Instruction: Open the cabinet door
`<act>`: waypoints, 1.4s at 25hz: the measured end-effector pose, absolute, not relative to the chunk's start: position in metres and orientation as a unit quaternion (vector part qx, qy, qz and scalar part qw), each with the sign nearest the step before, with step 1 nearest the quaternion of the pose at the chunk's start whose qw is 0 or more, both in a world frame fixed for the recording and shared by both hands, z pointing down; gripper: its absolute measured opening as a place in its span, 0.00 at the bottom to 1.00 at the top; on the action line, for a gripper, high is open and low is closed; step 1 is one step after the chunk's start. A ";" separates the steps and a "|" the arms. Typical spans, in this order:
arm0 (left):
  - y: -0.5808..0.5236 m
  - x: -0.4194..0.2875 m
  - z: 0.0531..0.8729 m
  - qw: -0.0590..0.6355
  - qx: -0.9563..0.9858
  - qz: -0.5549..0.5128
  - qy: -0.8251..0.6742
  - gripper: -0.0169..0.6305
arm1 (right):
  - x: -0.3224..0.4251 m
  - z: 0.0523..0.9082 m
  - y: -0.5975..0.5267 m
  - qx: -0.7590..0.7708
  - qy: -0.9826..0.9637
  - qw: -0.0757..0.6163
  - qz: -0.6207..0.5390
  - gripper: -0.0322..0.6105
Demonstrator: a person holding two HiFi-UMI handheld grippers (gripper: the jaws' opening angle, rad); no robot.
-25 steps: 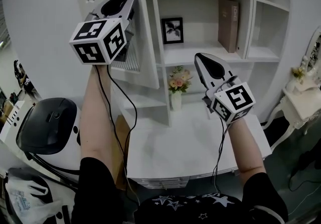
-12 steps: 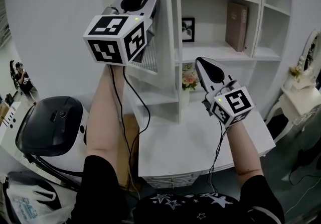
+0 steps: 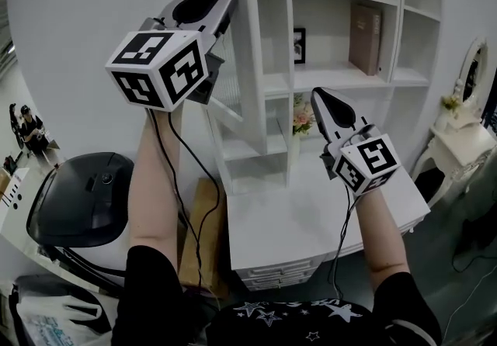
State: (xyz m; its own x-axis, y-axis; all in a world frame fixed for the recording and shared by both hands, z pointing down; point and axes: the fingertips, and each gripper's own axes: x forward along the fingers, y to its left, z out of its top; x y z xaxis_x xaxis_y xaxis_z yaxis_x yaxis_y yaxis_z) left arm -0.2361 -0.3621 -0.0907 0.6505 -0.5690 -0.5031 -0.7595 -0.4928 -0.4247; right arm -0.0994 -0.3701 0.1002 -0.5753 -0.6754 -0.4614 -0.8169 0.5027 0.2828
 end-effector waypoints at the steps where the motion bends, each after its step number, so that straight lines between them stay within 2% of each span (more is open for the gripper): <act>1: -0.357 -0.244 -0.091 0.317 -0.852 0.153 0.387 0.16 | -0.106 0.101 -0.367 -0.437 0.854 0.146 0.242 0.06; 8: -0.332 -0.303 -0.091 0.332 -0.842 0.167 0.391 0.18 | -0.150 0.106 -0.346 -0.438 0.853 0.141 0.244 0.06; 13: -0.325 -0.331 -0.091 0.301 -0.854 0.207 0.372 0.18 | -0.177 0.112 -0.339 -0.443 0.852 0.145 0.237 0.06; 25: -0.319 -0.382 -0.089 0.297 -0.846 0.234 0.375 0.18 | -0.208 0.125 -0.334 -0.454 0.853 0.143 0.214 0.06; 29: -0.318 -0.382 -0.084 0.316 -0.833 0.226 0.393 0.14 | -0.219 0.128 -0.333 -0.451 0.855 0.147 0.210 0.06; 31: -0.317 -0.384 -0.077 0.307 -0.832 0.238 0.395 0.09 | -0.223 0.133 -0.333 -0.449 0.857 0.146 0.205 0.06; 35: -0.320 -0.395 -0.047 0.279 -0.836 0.256 0.398 0.09 | -0.223 0.145 -0.331 -0.451 0.859 0.143 0.195 0.06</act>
